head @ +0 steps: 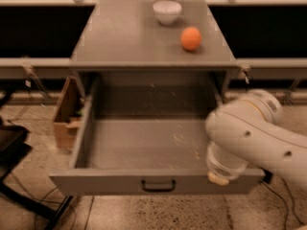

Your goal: Open top drawer

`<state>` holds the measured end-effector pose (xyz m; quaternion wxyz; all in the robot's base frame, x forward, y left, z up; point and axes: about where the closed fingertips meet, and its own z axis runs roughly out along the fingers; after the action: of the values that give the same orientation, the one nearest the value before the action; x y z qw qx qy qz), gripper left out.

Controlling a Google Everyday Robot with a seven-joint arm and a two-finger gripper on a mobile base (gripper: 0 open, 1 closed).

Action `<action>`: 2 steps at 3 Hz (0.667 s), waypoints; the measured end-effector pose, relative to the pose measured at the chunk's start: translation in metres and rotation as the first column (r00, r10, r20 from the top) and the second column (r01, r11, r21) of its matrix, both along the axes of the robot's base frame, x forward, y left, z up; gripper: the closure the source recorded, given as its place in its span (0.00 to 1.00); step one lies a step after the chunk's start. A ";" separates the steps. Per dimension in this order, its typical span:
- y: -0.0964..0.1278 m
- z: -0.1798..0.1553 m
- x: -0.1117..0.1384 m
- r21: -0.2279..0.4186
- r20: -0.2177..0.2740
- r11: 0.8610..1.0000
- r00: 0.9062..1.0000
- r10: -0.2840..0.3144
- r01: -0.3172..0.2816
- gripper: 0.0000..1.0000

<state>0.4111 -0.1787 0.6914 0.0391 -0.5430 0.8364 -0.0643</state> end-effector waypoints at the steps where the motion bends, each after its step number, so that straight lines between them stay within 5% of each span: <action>1: 0.000 0.000 0.001 0.000 0.000 1.000 1.000 0.000 0.000 1.00; 2: -0.002 0.001 -0.014 -0.009 0.007 1.000 1.000 -0.002 0.002 1.00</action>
Offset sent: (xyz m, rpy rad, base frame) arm -0.4683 -0.0531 0.0755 -0.2634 -0.2112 -0.0684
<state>0.3971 -0.1811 0.6922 0.0396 -0.5420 0.8365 -0.0701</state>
